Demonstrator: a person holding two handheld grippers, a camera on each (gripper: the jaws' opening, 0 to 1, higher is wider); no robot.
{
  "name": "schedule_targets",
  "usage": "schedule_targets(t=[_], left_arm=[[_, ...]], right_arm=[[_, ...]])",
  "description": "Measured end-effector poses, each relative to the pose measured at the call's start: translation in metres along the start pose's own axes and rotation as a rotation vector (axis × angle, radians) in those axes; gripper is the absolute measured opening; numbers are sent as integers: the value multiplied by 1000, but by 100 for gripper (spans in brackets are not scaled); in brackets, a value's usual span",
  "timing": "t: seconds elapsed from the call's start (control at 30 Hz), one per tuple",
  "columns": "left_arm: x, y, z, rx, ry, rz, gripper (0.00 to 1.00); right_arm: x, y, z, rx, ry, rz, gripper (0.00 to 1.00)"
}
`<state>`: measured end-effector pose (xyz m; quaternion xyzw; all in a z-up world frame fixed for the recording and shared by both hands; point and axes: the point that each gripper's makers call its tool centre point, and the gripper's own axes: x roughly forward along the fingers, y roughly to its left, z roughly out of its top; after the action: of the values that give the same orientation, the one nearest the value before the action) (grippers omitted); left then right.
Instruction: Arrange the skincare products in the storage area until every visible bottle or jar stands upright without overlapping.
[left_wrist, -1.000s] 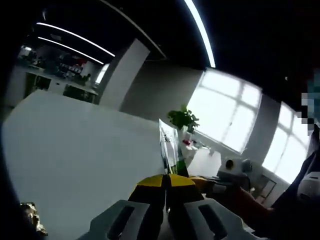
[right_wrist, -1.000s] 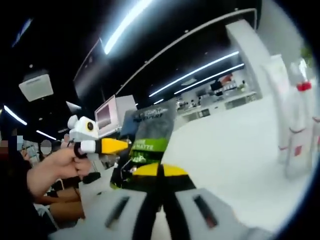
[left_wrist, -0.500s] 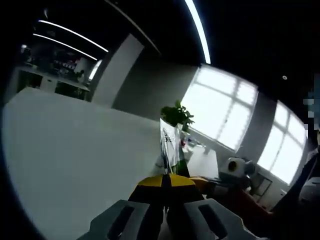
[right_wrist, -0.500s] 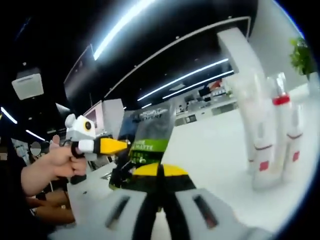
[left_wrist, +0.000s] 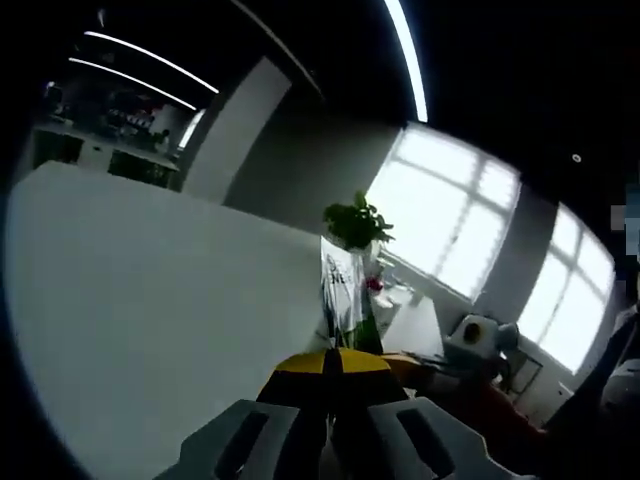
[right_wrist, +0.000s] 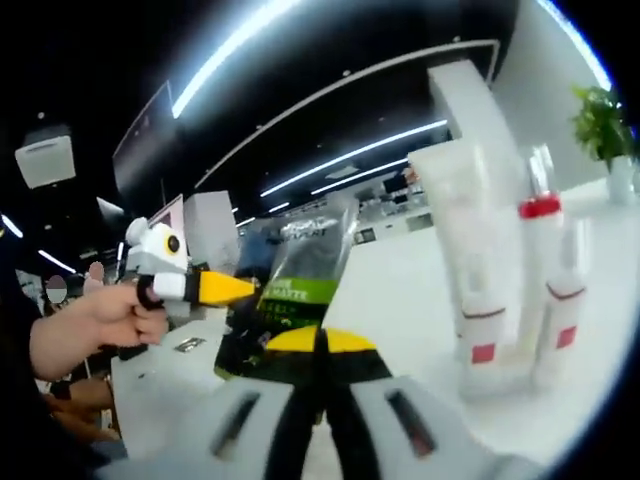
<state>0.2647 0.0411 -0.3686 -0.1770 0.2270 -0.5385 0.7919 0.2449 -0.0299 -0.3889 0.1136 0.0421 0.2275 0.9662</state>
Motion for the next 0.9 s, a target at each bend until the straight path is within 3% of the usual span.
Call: schedule_targets(t=[0.6,0.9], left_arm=[[34,25,-11,-44,42,16,0],[47,42,-26,-86,87,15,0]], right_arm=[[7,-31,-13,-8,45,-43,0],[10,-42,-25,-68,109,-89,0]])
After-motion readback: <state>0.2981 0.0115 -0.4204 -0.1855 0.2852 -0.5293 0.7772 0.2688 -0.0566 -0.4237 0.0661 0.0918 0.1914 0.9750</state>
